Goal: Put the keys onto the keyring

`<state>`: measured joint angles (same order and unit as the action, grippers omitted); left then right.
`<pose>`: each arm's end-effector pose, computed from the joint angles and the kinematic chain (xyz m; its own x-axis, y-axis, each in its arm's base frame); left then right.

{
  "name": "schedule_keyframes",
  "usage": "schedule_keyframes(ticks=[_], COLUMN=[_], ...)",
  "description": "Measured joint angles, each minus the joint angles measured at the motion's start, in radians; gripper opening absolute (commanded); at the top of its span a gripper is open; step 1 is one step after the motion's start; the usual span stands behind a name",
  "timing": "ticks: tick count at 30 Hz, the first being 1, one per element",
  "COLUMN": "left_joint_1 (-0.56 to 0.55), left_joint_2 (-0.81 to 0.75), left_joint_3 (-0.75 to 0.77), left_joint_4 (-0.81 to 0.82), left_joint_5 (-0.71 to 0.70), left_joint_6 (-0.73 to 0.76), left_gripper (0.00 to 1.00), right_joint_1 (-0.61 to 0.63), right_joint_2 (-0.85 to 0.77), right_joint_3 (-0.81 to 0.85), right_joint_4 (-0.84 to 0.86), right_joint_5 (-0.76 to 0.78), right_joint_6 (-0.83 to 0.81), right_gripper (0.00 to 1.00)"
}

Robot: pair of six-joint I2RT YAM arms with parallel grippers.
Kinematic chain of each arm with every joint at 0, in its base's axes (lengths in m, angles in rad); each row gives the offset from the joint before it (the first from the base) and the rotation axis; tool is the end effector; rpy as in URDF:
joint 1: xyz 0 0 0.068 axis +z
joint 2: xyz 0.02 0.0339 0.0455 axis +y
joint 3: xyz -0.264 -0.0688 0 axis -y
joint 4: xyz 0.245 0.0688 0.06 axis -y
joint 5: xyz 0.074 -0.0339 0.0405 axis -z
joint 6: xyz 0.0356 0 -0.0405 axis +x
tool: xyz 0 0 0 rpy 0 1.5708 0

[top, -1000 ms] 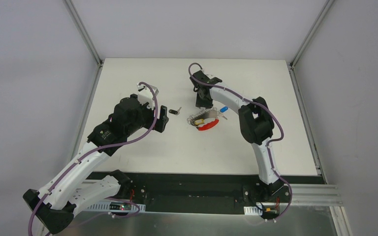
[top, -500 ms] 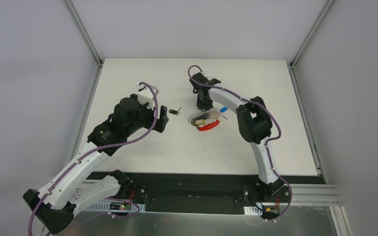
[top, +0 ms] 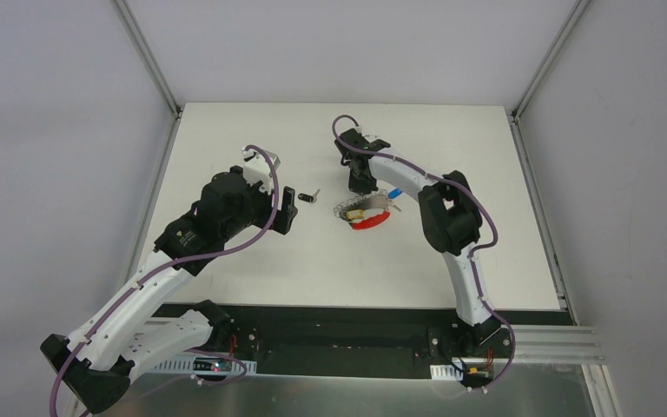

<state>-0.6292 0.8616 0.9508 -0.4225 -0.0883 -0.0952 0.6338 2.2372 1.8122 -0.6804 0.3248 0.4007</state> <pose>0.1556 -0.1094 0.3596 -0.3126 0.1104 -0.9434 0.4913 0.8688 -0.0611 0.3931 0.2748 0.1784 -0.8370 -0.1564 -0.5245 -0.1297 0.9877 -0.0875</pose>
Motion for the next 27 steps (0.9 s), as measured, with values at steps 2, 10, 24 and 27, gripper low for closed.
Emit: schedule_keyframes(ticks=[2, 10, 24, 27], left_joint_1=[0.000, 0.000, 0.000, 0.000], left_joint_2=[0.000, 0.000, 0.001, -0.001], left_joint_3=[0.000, 0.000, 0.000, 0.000], left_joint_4=[0.000, 0.000, 0.000, 0.000], left_joint_5=[0.000, 0.000, 0.002, 0.011], left_joint_6=[0.000, 0.000, 0.001, 0.005], left_gripper=[0.99, 0.99, 0.99, 0.99], right_joint_1=[0.000, 0.000, 0.001, 0.001], right_joint_2=[-0.010, -0.070, -0.354, -0.425], right_joint_3=[-0.010, -0.092, -0.325, -0.360], right_joint_4=[0.003, 0.019, 0.155, 0.171], right_joint_5=[0.012, 0.048, -0.097, -0.153], right_joint_6=[0.001, 0.003, -0.037, -0.066], right_gripper=[0.00, 0.00, 0.00, 0.00])
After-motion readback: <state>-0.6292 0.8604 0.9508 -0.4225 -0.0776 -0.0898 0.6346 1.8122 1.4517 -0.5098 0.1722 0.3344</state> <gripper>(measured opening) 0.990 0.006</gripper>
